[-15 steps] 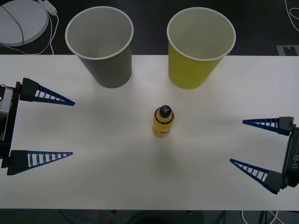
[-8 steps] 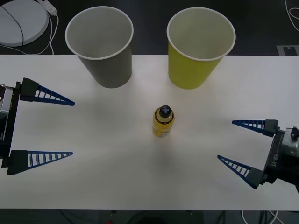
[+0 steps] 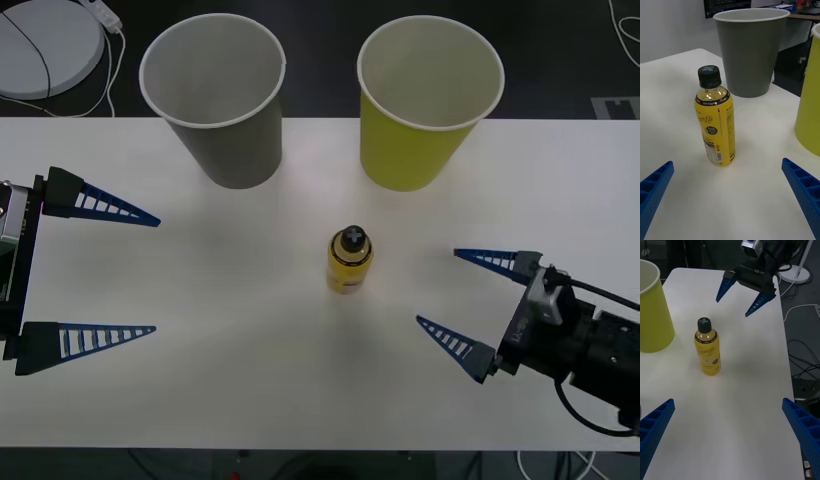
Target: Put the can into the green bin and the plastic bottle into the gray bin
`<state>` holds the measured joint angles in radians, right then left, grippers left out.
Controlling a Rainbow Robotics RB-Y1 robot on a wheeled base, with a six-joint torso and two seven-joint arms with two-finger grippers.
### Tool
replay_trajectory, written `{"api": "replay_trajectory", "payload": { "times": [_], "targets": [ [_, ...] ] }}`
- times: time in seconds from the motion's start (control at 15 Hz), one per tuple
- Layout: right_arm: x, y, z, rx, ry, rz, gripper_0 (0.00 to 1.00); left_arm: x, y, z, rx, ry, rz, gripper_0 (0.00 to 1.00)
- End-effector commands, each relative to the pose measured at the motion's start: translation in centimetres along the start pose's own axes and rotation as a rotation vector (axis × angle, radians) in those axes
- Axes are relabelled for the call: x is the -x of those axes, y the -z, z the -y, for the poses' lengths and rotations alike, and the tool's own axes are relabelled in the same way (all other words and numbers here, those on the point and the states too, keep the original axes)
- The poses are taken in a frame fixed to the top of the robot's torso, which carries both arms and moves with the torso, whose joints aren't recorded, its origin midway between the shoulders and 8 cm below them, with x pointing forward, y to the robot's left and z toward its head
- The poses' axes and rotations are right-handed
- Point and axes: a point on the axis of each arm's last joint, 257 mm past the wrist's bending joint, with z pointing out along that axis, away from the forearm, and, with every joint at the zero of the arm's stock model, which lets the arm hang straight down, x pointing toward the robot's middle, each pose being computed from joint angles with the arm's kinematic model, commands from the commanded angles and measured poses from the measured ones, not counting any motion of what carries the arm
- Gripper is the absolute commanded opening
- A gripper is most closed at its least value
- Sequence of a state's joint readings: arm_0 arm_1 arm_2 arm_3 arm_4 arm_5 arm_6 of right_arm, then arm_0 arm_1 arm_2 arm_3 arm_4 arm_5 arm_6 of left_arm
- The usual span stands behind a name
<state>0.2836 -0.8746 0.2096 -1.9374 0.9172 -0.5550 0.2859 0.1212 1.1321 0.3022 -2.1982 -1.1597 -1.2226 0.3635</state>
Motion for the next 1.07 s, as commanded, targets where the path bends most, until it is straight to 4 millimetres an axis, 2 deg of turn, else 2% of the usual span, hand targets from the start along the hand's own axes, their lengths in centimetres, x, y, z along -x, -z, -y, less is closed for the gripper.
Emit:
{"api": "replay_trajectory", "payload": {
  "times": [0.07, 0.33, 1.07],
  "targets": [
    [-0.1, -2.0, -0.7, 0.033, -0.001, 0.01, 1.0, 0.0, 0.0, 0.0, 0.0, 0.0, 0.0, 1.0],
    [-0.4, -4.3, -1.5, 0.066, 0.009, 0.021, 1.0, 0.0, 0.0, 0.0, 0.0, 0.0, 0.0, 1.0],
    [0.0, -9.6, -1.5, 0.076, 0.029, 0.056, 1.0, 0.0, 0.0, 0.0, 0.0, 0.0, 0.0, 1.0]
  ]
}}
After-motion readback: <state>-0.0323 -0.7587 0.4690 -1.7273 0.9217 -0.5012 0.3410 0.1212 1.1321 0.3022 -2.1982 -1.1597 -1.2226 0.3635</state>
